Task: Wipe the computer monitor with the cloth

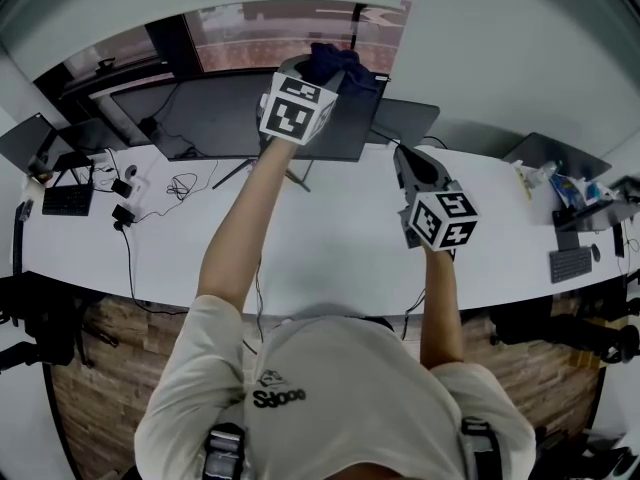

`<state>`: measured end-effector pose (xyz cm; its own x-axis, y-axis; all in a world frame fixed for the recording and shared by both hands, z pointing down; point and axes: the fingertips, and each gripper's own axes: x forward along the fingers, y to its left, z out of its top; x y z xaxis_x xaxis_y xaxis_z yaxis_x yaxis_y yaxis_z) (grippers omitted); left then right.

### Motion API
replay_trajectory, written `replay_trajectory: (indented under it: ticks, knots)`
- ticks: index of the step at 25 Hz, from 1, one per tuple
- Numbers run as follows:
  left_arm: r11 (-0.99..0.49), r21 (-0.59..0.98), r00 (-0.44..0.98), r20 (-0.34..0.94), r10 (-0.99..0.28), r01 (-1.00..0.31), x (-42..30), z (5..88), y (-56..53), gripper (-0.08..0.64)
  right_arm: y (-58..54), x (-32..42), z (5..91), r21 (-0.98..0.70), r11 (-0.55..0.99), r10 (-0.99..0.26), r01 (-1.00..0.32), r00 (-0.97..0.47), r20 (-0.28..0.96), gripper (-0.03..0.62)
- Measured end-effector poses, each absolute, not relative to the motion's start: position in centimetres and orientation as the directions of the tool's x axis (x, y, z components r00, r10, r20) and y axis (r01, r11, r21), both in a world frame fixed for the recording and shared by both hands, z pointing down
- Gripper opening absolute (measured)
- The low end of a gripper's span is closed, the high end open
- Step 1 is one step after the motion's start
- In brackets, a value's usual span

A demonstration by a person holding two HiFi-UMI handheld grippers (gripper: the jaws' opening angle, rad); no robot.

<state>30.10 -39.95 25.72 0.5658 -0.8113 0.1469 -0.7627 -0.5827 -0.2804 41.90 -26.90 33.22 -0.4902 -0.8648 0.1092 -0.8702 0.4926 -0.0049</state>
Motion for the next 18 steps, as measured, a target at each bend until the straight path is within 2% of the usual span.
replay_trajectory:
  ticks: [8, 18]
  knots:
    - [-0.563, -0.264, 0.544, 0.148, -0.826, -0.783, 25.0, 25.6, -40.1, 0.156, -26.9, 39.1, 32.8, -0.003, 0.483, -0.871, -0.876, -0.481, 0.1, -0.006]
    - [-0.495, -0.266, 0.475, 0.141, -0.869, -0.827, 15.3, 25.5, -40.2, 0.156, -26.3, 31.2, 32.5, 0.018, 0.518, -0.852, -0.855, -0.514, 0.099, -0.006]
